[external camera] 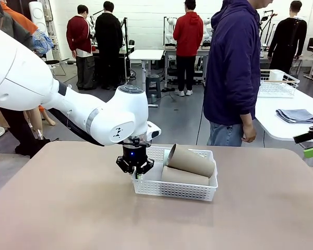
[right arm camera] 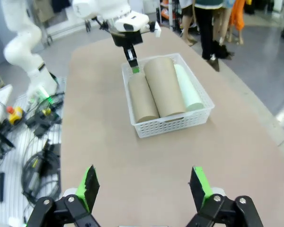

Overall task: Clean and organize the cups into the basket.
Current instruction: Move the Organizing basket back to the left side of the table.

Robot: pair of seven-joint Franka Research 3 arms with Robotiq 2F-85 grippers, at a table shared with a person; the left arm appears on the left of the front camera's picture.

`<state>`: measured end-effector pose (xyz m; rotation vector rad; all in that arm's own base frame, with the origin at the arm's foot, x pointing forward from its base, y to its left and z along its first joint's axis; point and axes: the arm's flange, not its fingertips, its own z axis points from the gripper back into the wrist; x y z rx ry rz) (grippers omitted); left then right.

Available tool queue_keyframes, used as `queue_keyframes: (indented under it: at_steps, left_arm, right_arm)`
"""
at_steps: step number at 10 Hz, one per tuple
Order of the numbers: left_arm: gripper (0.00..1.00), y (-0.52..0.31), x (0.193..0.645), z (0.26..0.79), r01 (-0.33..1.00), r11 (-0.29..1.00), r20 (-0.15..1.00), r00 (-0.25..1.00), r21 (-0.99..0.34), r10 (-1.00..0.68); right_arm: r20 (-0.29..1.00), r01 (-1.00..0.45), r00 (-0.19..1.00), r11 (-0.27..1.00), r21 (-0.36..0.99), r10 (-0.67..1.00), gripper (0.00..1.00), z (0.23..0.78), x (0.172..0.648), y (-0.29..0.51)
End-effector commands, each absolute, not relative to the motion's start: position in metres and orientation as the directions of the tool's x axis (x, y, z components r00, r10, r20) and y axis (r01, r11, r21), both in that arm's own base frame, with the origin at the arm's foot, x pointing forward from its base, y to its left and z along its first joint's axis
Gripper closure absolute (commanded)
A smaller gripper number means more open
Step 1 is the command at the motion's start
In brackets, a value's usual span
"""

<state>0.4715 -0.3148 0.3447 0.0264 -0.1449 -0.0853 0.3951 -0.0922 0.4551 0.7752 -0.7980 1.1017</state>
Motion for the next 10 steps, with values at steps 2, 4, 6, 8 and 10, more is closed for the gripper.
queue_keyframes:
  at_steps: [2,4,6,8,10]
  left_arm:
    - [1.00,-0.315,0.472,0.345,0.082,0.996,0.144,0.986,0.032,-0.086]
    - [1.00,-0.315,0.472,0.345,0.082,0.996,0.144,0.986,0.032,-0.086]
    - [1.00,-0.315,0.472,0.345,0.082,0.996,0.144,0.986,0.032,-0.086]
    - [1.00,-0.315,0.472,0.345,0.082,0.996,0.144,0.986,0.032,-0.086]
    - [1.00,-0.315,0.472,0.345,0.082,0.996,0.144,0.986,0.032,-0.086]
  right_arm:
    - [0.653,-0.671,0.733,0.362,0.647,0.192,0.00,0.457,0.352,-0.149]
    - [0.477,-0.493,0.868,0.345,0.799,0.137,0.00,0.445,0.332,-0.183]
    - [0.365,-0.369,0.928,0.280,0.886,0.070,0.00,0.437,0.308,-0.217]
    - [0.341,-0.307,0.939,0.331,0.892,-0.048,0.00,0.424,0.288,-0.242]
    - [0.347,-0.272,0.923,0.359,0.893,-0.163,0.00,0.410,0.269,-0.263]
